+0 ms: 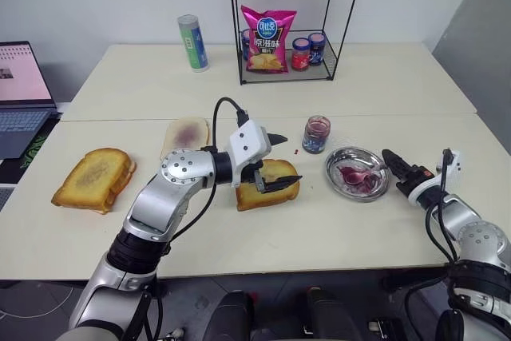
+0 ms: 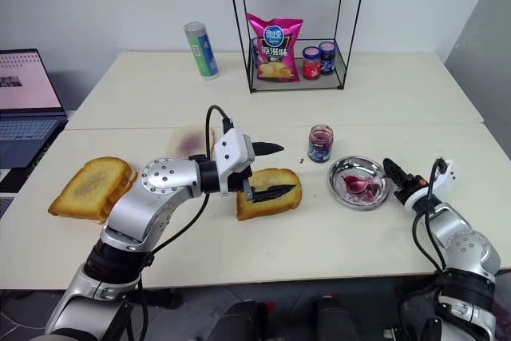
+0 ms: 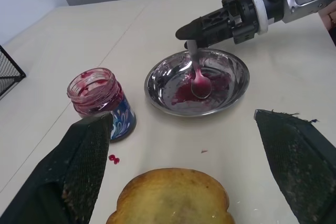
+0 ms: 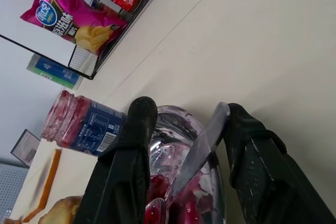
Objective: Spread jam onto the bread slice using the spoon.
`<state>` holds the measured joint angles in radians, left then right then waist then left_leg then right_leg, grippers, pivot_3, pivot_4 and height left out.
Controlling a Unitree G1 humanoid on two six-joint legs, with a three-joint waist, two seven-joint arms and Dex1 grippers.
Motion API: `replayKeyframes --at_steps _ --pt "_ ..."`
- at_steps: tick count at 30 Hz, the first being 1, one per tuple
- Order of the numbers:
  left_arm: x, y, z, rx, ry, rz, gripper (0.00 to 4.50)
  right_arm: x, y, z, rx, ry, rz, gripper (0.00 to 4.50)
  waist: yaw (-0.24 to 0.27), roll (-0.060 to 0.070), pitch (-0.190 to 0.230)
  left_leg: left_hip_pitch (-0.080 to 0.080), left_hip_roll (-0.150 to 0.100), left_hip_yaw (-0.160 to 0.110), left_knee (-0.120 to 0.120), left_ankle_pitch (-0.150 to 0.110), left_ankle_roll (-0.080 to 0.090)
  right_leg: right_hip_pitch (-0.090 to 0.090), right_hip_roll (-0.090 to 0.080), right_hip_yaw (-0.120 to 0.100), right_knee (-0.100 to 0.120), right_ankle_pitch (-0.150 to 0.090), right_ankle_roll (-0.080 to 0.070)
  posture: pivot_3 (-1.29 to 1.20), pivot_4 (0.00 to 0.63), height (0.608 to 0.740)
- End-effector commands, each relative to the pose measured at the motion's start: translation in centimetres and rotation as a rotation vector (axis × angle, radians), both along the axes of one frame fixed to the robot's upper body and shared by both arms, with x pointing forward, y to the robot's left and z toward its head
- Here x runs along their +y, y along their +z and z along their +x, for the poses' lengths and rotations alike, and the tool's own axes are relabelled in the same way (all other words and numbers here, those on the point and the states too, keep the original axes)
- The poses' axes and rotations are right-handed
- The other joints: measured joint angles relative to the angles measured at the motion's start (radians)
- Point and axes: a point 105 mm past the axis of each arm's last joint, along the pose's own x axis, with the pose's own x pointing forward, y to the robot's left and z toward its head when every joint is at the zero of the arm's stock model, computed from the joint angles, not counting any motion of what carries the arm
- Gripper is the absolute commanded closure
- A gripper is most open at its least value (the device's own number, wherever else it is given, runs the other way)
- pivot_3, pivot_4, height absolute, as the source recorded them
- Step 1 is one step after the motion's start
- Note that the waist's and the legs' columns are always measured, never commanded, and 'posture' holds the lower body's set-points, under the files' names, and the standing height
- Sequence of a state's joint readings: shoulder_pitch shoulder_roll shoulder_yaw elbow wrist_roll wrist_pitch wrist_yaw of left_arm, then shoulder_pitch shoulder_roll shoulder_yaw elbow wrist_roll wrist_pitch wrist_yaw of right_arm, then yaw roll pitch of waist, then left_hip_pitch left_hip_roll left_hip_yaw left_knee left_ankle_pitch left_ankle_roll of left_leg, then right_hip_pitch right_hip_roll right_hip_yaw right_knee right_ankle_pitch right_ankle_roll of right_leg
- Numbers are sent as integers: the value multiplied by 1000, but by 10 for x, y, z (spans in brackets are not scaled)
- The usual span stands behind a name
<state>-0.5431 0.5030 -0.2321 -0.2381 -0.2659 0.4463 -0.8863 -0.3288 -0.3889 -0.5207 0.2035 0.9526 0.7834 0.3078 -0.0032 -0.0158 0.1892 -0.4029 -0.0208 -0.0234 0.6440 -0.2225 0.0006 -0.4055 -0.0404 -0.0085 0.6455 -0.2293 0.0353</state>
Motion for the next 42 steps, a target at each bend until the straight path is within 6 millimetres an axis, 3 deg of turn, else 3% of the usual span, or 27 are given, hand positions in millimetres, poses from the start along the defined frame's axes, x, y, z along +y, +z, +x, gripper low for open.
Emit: replayKeyframes --at_steps 1,7,12,17,27,33,42 --pt "-1 14 -3 -54 -10 -17 0 0 8 3 -34 8 -3 2391 0 0 0 0 0 0 0 0 0 0 0 0 0 0 0 0 150 740" --pt "-1 15 -2 -55 -6 -17 0 -1 9 5 -38 2 1 3439 0 0 0 0 0 0 0 0 0 0 0 0 0 0 0 0 150 740" --pt "-1 17 0 -57 2 -20 0 -4 9 5 -37 -9 -4 3594 -1 0 0 0 0 0 0 0 0 0 0 0 0 0 0 0 150 740" --pt "-1 18 3 -58 6 -22 0 -7 11 7 -41 -18 -7 4482 -1 0 0 0 0 0 0 0 0 0 0 0 0 0 0 0 150 740" --pt "-2 15 2 -58 1 -23 0 -9 8 3 -32 -13 -53 4482 0 0 0 0 0 0 0 0 0 0 0 0 0 0 0 0 150 740" --pt "-3 11 -3 -50 -6 -23 0 1 -10 -9 3 42 -257 4482 0 0 0 0 0 0 0 0 0 0 0 0 0 0 0 0 150 740" --pt "-4 9 -5 -45 -1 -31 0 -3 -16 -17 -1 32 -366 4482 3 -2 -1 1 0 0 0 0 0 1 0 0 -1 0 0 0 150 740"
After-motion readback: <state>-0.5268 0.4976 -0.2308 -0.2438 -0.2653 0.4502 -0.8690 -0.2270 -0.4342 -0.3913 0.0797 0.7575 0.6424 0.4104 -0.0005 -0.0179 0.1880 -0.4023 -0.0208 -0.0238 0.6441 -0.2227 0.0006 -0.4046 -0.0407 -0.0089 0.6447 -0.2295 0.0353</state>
